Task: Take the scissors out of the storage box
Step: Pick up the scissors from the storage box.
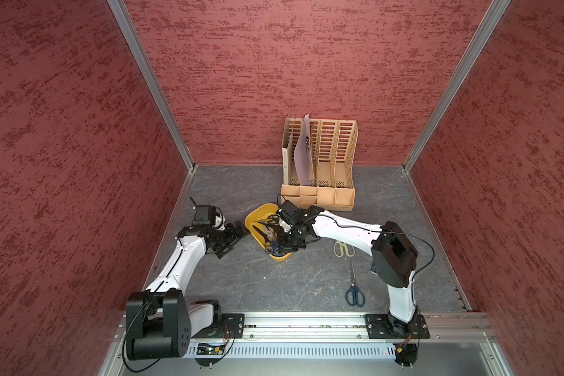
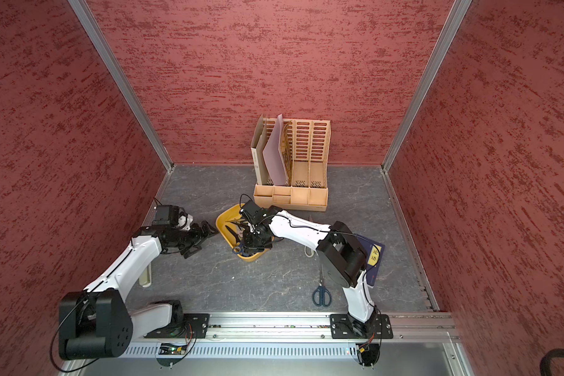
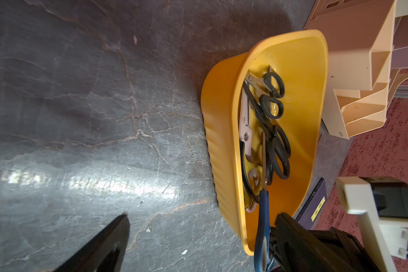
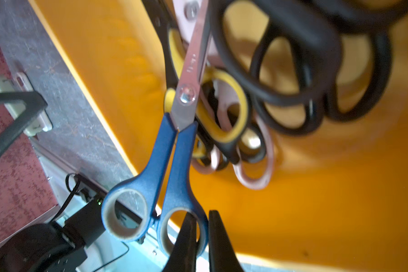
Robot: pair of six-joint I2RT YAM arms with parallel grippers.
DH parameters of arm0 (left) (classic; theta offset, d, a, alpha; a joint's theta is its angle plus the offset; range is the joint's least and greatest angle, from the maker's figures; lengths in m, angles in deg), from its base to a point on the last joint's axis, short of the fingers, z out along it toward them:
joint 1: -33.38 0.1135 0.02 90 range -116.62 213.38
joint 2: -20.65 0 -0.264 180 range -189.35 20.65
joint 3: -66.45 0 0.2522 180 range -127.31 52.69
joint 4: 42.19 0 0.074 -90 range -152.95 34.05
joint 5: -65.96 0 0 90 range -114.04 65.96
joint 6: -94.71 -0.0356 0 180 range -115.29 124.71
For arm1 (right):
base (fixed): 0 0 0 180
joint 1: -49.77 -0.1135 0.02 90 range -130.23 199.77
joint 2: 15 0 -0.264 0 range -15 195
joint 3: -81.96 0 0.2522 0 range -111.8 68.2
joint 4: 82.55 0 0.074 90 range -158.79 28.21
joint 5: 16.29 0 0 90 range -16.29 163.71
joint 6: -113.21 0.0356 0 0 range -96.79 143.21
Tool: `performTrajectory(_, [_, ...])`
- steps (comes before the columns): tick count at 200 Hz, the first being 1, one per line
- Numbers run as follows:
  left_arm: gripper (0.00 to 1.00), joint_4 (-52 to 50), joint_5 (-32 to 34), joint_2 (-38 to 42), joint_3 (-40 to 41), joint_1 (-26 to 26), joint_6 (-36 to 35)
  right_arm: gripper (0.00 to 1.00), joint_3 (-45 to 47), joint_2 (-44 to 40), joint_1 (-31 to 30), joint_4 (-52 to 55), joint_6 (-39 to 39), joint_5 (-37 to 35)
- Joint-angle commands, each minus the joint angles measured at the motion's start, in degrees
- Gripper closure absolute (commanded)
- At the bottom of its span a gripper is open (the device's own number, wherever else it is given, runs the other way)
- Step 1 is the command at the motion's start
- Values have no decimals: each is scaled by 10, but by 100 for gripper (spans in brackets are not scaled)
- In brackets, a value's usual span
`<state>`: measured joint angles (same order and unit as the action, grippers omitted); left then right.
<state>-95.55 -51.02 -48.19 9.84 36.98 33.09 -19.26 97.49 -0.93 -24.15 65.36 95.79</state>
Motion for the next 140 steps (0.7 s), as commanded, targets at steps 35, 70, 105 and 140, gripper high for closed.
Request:
performTrajectory(35, [0, 0, -8, 13, 1, 10, -16, 100, 33, -55, -5, -79, 30, 107])
performTrajectory(70, [0, 4, -16, 6, 2, 10, -14, 100, 42, -104, -5, -61, 10, 79])
performTrajectory(105, [0, 6, -30, -6, -2, 7, -10, 100, 42, -142, 8, 17, -50, 20])
performTrajectory(140, [0, 6, -29, -11, -9, 3, -7, 100, 51, -175, 31, 130, -133, -145])
